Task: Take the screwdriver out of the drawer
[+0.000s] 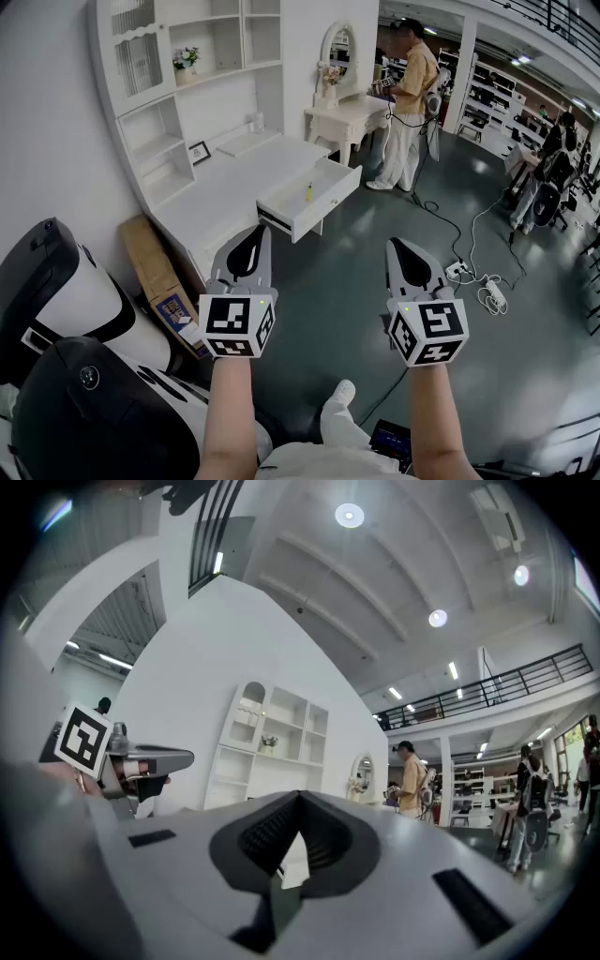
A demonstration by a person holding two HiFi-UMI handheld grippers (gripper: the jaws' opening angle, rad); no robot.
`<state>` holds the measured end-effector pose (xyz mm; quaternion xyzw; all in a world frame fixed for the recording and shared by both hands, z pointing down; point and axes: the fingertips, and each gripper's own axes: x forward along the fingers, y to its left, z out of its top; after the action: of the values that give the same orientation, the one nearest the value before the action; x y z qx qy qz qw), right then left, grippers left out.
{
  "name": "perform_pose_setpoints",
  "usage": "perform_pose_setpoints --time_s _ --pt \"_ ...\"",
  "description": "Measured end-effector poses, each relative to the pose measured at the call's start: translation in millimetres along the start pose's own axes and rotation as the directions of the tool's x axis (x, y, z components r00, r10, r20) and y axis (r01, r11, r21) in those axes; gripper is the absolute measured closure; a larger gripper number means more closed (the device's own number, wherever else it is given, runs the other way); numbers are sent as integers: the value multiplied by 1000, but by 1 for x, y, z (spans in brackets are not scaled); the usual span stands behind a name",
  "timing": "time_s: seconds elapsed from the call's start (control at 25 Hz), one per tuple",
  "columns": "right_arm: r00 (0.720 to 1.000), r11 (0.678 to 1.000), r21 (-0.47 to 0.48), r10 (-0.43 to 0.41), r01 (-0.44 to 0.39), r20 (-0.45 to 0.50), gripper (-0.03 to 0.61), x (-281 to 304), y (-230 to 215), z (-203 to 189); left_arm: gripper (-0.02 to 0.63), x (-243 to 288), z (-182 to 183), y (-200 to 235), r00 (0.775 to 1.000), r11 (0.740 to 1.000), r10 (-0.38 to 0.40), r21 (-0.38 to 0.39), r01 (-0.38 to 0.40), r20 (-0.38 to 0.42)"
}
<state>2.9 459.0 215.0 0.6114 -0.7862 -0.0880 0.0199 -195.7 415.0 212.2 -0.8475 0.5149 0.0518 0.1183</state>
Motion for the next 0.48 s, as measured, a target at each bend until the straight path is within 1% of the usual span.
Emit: perform_pose_setpoints --time_s 0.2,0.36,0.48 --pt "1000 1000 0 11 -11 -16 572 27 -19 -21 609 31 -13 2 1000 1000 7 -13 -6 10" --pt "1000 1000 20 3 -3 -10 572 59 -38 -34 609 63 -29 8 1000 1000 15 -26 -15 -2" --pt "1000 999 32 22 -22 -12 572 87 -53 -41 609 92 -38 13 1000 999 29 -30 -29 -12"
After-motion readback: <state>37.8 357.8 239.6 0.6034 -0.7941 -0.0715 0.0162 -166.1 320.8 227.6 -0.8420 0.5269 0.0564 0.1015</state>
